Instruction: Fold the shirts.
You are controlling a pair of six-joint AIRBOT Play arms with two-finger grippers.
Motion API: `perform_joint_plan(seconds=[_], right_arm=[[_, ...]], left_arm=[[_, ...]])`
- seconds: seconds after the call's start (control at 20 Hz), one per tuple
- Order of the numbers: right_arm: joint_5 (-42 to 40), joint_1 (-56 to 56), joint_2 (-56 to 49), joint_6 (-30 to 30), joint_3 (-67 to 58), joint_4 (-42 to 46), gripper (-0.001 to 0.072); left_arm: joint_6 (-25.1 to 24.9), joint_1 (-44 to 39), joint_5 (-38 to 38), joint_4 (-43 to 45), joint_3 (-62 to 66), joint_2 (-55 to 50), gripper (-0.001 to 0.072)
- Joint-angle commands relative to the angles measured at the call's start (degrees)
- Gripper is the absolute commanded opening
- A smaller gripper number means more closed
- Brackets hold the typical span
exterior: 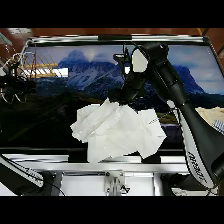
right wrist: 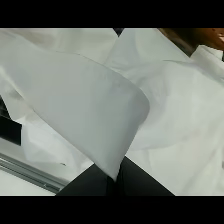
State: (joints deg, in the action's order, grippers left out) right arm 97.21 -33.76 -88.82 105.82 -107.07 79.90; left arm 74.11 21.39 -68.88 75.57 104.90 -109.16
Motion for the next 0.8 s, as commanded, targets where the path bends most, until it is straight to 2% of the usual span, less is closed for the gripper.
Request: perform_joint_plan(seconds=[0.0, 0.25, 0.4, 0.6, 0.75], right_arm=[[0.52, 0.02, 0.0, -0.02, -0.07, 0.13, 0.0076], [2.62, 0.15, 0.61, -0.39, -0.09, 1.33, 0.0075], [5.68, 1.97, 2.95, -1.6, -0.07, 2.36, 0.0075], [5.92, 8.28, 7.28, -4.74, -0.09, 2.34, 0.0076], [6.03, 12.98, 9.25, -8.35, -0.07, 2.34, 0.0076]], left_arm=[[-0.13, 0.0, -0.35, -0.83, 0.96, 4.7, 0.0042], [-0.39, -0.33, -4.44, -1.68, 5.25, 13.31, 0.0042], [-2.54, -2.23, -9.79, -6.23, 5.81, 19.76, 0.0042], [-4.24, -9.66, -22.88, -6.12, 4.31, 28.24, 0.0041], [-1.77, -17.79, -26.71, -5.18, -1.73, 35.76, 0.0041]])
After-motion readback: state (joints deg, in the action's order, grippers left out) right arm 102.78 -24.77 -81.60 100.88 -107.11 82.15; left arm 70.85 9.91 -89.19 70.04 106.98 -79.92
